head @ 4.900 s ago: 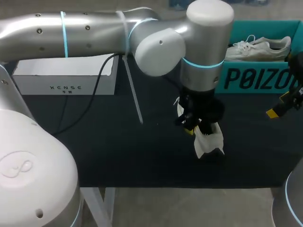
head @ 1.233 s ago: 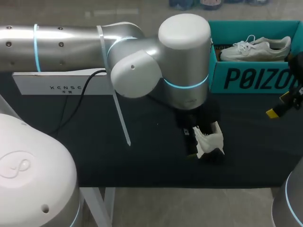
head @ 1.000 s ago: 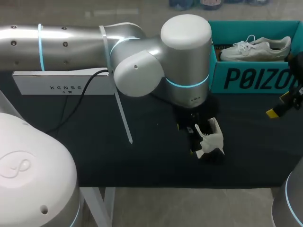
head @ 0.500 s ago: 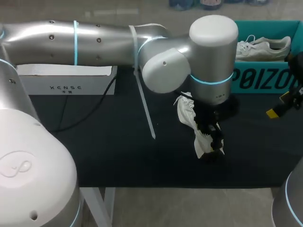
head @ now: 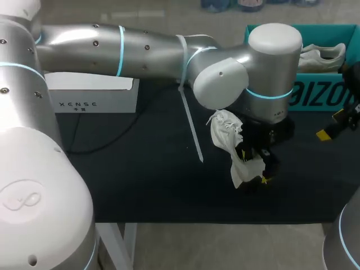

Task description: Take the shoe out of the shoebox, open the shoe tongue, remove and reinsert the insole, then place the shoe into the shoebox

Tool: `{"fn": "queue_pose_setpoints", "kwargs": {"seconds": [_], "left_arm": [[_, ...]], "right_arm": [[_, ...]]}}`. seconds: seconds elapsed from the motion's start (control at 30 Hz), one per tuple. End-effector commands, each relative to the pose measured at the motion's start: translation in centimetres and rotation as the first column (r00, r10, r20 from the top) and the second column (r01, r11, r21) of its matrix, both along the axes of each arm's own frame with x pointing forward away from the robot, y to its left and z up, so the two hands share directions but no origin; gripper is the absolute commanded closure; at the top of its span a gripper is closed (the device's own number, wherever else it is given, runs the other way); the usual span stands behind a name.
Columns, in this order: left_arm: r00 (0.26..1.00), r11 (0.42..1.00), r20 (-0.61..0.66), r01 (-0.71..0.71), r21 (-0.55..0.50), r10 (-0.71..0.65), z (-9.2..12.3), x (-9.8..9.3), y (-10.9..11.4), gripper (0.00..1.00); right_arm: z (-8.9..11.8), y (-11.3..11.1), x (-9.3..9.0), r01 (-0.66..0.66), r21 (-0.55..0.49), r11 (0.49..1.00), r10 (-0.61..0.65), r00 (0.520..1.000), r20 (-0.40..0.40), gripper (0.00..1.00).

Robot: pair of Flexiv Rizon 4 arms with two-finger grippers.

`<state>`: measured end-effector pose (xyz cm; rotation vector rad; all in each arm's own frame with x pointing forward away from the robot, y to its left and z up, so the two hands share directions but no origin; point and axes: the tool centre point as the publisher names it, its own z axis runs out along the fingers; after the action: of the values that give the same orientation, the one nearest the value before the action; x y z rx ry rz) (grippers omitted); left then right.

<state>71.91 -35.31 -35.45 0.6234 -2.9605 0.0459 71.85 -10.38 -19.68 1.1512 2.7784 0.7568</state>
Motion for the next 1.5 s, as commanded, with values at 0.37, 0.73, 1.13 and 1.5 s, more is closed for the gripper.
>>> {"fn": "queue_pose_setpoints", "kwargs": {"seconds": [0.37, 0.73, 1.13, 1.5], "left_arm": [[1.000, 0.999, -0.021, 0.023, 0.034, -0.022, -0.14, 0.43, -0.43, 0.00], [0.999, 0.998, -0.035, 0.029, 0.064, -0.026, -0.05, 0.37, -0.52, 0.00], [0.999, 0.996, -0.036, 0.035, 0.082, -0.032, 0.31, 0.10, -0.13, 0.30], [0.999, 0.996, -0.040, 0.035, 0.087, -0.032, 0.14, -0.33, 0.37, 0.57]], "right_arm": [[-0.09, 0.01, -0.12, 0.002, -0.001, 1.000, -0.002, 1.000, 0.002, 0.00], [-0.09, 0.01, -0.12, 0.002, -0.001, 1.000, -0.002, 1.000, 0.002, 0.00], [-0.09, 0.01, -0.12, 0.002, -0.001, 1.000, -0.002, 1.000, 0.002, 0.00], [-0.09, 0.01, -0.12, 0.002, -0.001, 1.000, -0.002, 1.000, 0.002, 0.00]]}}
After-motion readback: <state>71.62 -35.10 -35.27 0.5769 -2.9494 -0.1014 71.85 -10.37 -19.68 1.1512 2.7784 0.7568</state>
